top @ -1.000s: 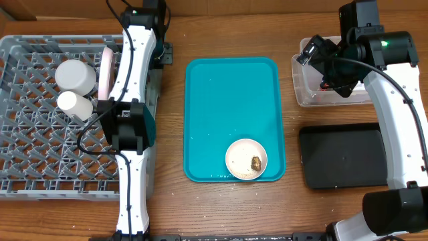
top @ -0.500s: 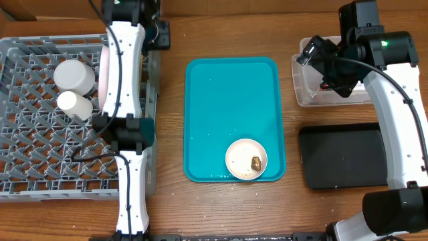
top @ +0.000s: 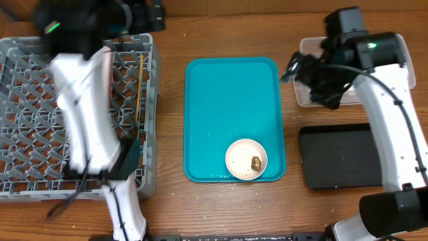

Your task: Sort waste into correct bins and load items into the dishwasher

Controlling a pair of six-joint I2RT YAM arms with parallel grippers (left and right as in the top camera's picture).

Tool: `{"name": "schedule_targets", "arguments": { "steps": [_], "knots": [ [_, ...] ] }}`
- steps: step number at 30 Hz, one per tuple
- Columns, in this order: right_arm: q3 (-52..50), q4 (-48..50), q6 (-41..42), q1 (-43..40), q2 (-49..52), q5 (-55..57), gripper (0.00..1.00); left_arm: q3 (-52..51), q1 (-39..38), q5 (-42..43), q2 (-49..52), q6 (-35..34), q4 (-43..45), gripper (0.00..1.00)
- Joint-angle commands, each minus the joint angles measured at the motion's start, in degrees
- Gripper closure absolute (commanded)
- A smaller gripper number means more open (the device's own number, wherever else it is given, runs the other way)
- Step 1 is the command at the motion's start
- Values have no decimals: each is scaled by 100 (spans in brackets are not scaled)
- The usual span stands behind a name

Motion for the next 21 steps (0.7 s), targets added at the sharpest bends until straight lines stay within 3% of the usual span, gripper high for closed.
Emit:
{"name": "schedule_targets", "arguments": {
  "steps": [1, 4, 9, 14, 17, 21],
  "knots": [
    [-13, -114, -83, 632, -59, -83, 0, -42, 439, -656, -957, -581, -20, 0],
    [-118, 0, 164, 1353, -59, 107, 0, -326, 1069, -887, -1495, -844, -20, 0],
    [-839, 481, 1823, 2612, -52, 1475, 0, -1191, 2216, -715, -2107, -855, -20, 0],
    [-1878, 1445, 2404, 3268, -52, 1349, 0, -2426, 3169, -463, -2481, -1394, -20, 0],
    [-2461, 2249, 2492, 3517, -52, 990, 0, -2835, 3407, -243, -2483, -1384, -20, 0],
    [-2876, 2918, 2730, 3842, -17, 994, 16, -3327, 3427, -289, -2439, -1386, -17, 0]
  ]
}}
